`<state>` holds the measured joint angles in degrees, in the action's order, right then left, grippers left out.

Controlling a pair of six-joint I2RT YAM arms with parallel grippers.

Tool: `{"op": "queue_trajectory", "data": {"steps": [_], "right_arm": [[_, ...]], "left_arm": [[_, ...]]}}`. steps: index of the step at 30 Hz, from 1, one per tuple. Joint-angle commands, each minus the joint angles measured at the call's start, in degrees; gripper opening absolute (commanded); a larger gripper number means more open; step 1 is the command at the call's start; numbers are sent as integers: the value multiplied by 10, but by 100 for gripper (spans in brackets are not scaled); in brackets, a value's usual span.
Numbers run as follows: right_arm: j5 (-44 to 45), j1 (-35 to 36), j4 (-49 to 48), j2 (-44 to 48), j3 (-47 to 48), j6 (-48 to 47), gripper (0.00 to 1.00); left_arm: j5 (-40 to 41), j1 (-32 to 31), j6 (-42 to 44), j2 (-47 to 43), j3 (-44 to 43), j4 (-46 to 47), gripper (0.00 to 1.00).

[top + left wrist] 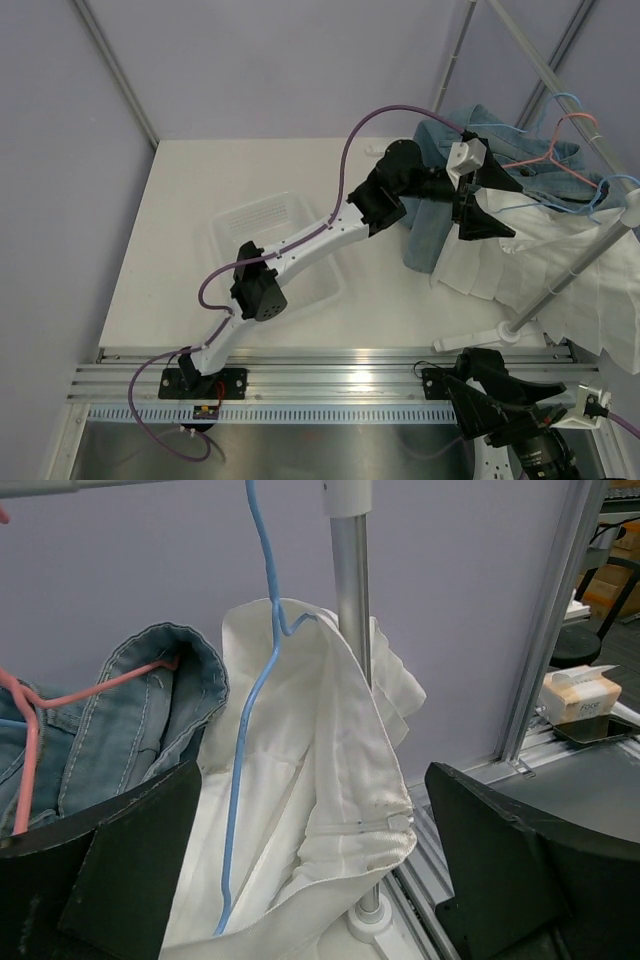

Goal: Remove the skirt from the hanger

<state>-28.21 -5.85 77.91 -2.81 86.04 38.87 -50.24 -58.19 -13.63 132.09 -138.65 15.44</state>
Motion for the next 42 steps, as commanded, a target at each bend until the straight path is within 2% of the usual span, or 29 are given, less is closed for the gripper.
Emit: {"op": "queue_trajectory", "data": {"steps": [1,7,14,32,36,38,42], "right_arm": [[-18,-7,112,-15,0,1,99],[-23,-11,109,-15,8,1,100],[-26,-13,118,-18,27,-2,100],[-30,-18,114,-18,37,1,99],[-31,-20,115,-18,37,2,99],[-32,-21,116,-18,39,2,99],[-31,-22,118,-15,38,0,100]], "left_arm": [[21,-11,-6,16,-27,36,99],[94,-20,-4,40,-41,49,99],[140,-21,-27,55,-63,81,99],[132,-44,1,78,-69,46,99],[134,-53,10,84,-72,37,93],[132,-54,10,87,-72,35,83],[131,-54,9,85,-72,34,70]]}}
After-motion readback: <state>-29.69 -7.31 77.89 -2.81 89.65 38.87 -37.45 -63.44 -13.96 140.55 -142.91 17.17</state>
